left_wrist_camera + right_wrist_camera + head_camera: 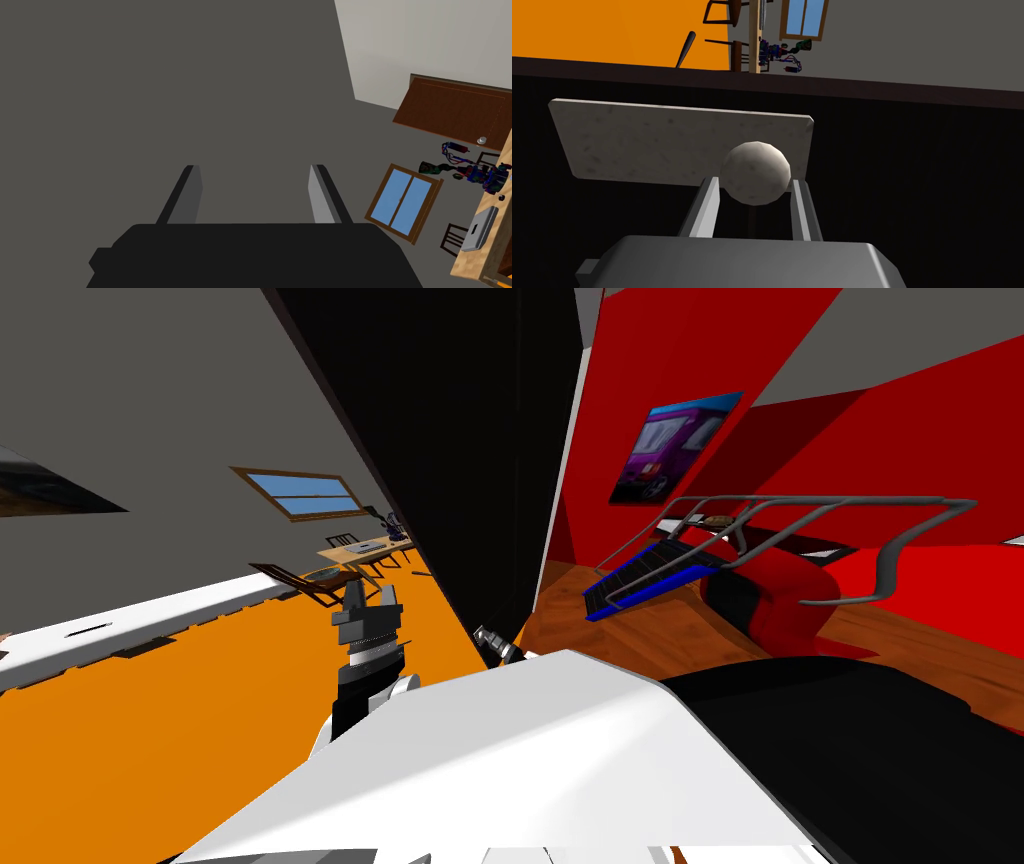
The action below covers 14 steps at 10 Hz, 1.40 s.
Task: Push the door open
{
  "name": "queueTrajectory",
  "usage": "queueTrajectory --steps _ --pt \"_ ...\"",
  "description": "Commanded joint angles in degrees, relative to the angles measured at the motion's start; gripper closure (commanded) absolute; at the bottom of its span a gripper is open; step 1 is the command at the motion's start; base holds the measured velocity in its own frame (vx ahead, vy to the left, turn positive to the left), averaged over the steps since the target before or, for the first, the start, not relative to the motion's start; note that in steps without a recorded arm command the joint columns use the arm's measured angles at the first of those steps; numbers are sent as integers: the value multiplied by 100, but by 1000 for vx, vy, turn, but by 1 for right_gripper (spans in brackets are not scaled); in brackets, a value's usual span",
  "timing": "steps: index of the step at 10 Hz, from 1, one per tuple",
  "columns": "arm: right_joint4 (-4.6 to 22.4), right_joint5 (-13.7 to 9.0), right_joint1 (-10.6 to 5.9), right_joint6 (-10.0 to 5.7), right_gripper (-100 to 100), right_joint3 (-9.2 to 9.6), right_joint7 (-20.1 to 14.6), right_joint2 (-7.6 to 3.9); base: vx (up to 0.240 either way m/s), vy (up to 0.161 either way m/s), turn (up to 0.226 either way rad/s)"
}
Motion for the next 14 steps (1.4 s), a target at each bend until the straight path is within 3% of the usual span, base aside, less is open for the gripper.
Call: queueTrajectory --steps 1,4,12,13,14 --pt "7 3 11 2 100 7 0 -3 -15 -11 -5" --pt "31 -35 -4 -4 100 -131 25 -70 32 84 -21" --pt "156 -206 -45 -60 100 -778 150 -222 111 178 -42" --pt "204 -207 -72 -110 -100 -693 124 -177 -91 48 -96" --pt "204 -207 -72 -110 -100 -693 124 -177 -170 -68 -10"
